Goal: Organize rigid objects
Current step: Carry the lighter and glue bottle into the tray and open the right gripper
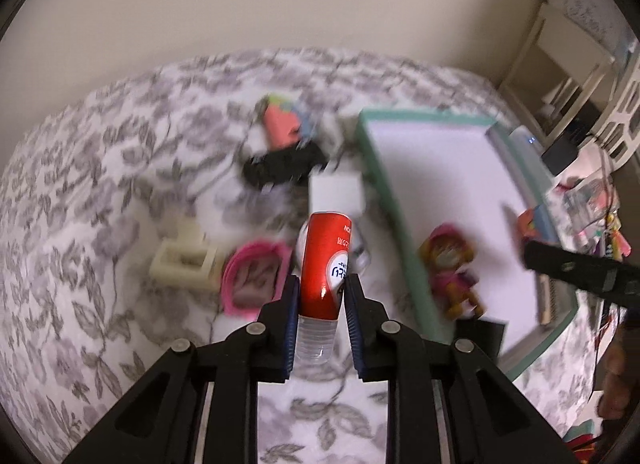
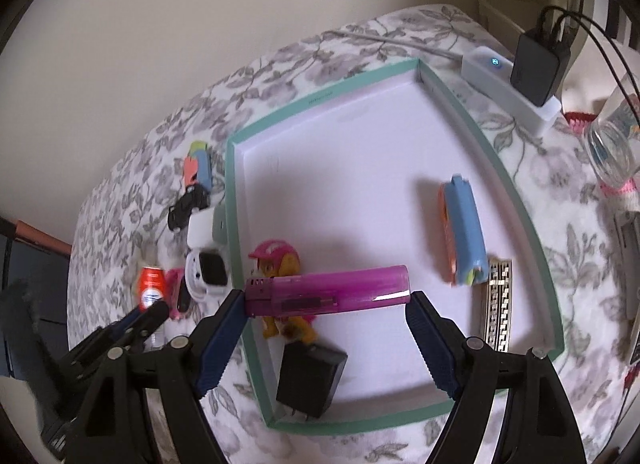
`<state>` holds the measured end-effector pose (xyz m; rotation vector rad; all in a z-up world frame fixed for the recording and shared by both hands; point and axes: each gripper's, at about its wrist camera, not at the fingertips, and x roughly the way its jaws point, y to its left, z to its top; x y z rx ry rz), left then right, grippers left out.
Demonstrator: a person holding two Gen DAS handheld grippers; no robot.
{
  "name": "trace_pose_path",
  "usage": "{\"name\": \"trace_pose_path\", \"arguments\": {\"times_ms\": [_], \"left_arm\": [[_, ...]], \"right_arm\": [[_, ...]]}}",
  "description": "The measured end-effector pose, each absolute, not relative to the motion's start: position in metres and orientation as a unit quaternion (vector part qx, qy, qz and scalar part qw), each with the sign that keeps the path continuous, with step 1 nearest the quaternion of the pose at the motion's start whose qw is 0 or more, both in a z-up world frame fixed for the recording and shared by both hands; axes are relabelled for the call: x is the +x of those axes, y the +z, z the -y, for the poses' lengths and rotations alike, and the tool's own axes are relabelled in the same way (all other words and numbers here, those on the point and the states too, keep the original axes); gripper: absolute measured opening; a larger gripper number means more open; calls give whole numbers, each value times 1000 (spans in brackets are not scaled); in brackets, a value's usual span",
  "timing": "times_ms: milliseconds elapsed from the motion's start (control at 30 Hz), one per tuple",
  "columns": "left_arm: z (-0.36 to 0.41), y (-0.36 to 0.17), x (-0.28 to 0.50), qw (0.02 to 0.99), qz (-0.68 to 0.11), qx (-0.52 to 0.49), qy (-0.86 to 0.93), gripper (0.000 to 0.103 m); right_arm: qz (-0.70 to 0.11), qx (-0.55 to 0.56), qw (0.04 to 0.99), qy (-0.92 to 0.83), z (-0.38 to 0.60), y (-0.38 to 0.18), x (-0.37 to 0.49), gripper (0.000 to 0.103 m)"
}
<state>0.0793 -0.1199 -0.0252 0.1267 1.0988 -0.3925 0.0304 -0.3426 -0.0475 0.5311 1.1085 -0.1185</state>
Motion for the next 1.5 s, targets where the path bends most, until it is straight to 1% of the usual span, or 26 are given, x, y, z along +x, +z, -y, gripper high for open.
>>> {"name": "trace_pose_path", "arguments": {"times_ms": [167,533,800,1100,1300,1500], "left_arm": [[154,-9,85,841,-492,87,-205,23],[208,-20,117,838,-489,113,-214,24],[229,-38,136,836,-494,109,-212,24],[247,-54,142,830,-500,116,-219,24],[250,-65,141,821,-513,121,-219,24],[247,-64,140,819,-518,115,-218,24]], "right_arm": [[-513,238,822,-68,348,-44,43,83],[-499,227,829,-108,381,-46,68,83],[-489,221,833,-134,404,-49,83,83],[-502,209,826,-148,415,-69,93,83],[-516,203,818,-152,418,-80,94,83],[-519,198,818,-151,417,-80,94,83]]}}
